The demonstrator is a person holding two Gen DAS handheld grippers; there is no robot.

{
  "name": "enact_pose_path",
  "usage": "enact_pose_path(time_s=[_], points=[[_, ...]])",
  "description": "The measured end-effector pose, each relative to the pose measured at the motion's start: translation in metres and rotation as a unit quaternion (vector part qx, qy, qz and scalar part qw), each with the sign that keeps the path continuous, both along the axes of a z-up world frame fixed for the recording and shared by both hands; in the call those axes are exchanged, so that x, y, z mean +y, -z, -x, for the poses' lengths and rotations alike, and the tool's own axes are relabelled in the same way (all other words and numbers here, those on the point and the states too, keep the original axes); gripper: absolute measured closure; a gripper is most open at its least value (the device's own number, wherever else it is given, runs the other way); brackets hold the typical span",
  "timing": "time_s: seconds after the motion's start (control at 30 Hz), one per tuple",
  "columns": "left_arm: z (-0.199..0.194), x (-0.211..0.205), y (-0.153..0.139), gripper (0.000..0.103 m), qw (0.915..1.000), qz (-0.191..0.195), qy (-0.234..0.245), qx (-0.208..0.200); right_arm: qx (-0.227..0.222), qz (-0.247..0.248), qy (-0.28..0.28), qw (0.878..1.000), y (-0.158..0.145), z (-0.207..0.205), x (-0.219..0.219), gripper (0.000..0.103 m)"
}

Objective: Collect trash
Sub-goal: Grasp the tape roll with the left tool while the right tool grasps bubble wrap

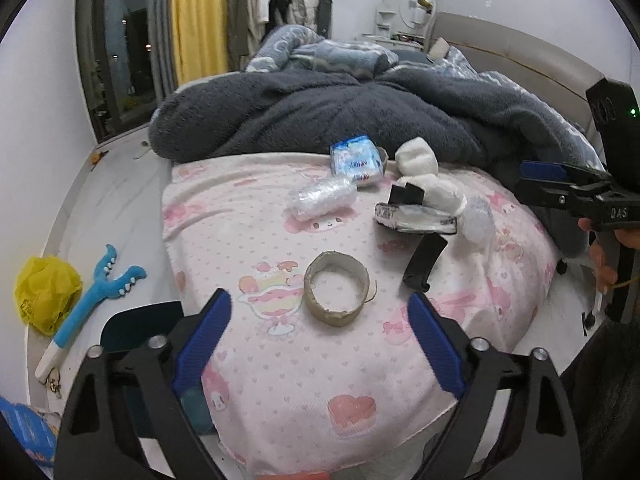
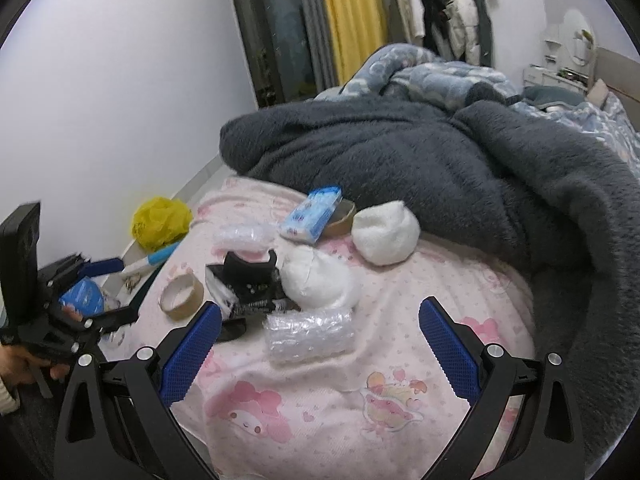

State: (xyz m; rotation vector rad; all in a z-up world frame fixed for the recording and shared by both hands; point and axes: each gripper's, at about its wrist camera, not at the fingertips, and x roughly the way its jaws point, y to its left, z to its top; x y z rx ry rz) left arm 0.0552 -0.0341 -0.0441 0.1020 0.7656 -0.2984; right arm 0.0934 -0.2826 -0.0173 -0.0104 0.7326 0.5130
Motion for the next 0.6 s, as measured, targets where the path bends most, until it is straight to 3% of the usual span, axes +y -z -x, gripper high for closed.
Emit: enact_pose_path(time_s=[0.2,0.6], points=[[-0.019,0.004,0.015,0.018,0.9988,0.025,0.025,0.034,0.032,0.016,-0.033,0.999,0.019,-0.007,0.014,0.006],[-0.047,0.004,0.038,0.029,0.9946,0.053,0.043,0.078,0.092,-0.034,-0.024,0.995,0.040,-0.022,0.004,0.024]])
